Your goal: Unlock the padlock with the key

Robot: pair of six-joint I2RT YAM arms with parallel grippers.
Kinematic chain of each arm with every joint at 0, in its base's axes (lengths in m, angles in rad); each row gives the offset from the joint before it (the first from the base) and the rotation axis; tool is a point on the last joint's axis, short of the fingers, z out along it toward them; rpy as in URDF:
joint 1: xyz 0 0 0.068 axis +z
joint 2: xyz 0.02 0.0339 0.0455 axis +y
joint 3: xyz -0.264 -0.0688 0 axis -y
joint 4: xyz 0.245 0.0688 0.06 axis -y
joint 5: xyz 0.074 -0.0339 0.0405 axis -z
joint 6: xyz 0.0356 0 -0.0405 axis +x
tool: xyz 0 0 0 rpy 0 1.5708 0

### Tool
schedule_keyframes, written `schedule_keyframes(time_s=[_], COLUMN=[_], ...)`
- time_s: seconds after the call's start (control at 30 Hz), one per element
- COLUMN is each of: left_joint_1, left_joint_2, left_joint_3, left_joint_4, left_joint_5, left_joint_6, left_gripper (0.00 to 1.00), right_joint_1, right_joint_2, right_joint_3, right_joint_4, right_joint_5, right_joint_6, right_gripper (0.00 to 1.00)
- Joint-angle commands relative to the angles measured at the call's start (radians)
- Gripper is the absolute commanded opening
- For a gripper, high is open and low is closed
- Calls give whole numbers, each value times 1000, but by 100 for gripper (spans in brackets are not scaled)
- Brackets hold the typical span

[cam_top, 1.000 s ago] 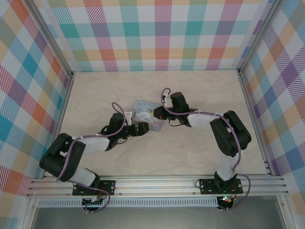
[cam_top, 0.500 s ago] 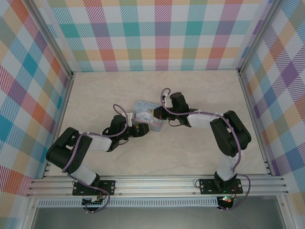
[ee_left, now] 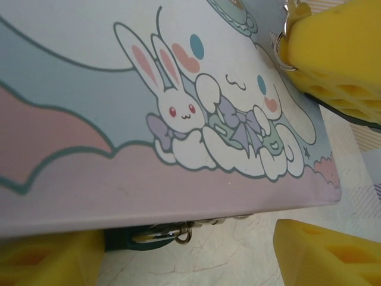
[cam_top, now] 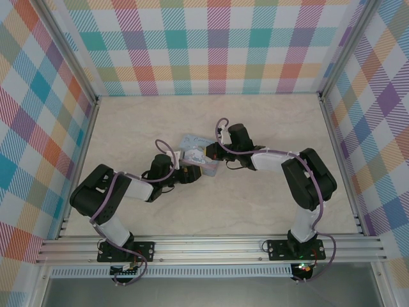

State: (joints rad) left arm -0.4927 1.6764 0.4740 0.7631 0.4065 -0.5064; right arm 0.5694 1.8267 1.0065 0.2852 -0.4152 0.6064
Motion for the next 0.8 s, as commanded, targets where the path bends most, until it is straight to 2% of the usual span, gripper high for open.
schedule_keyframes(time_s=[0.0, 0.33, 0.77], left_joint_1=[-40, -96, -101], left_joint_2=[53, 106, 101], left_joint_3=[35, 69, 80], left_joint_4=[4, 12, 2], left_joint_5=[26, -27, -123], left_joint_6=[7, -28, -75], left_gripper=[71, 59, 42], right_joint_1=[15, 17, 17], right_joint_2=[36, 26, 15], right_joint_3=[-14, -19, -22], right_joint_4=[-77, -80, -83], right_joint_5=[5, 8, 7], right_joint_6=[-5, -5, -5], right_gripper=[5, 5, 5])
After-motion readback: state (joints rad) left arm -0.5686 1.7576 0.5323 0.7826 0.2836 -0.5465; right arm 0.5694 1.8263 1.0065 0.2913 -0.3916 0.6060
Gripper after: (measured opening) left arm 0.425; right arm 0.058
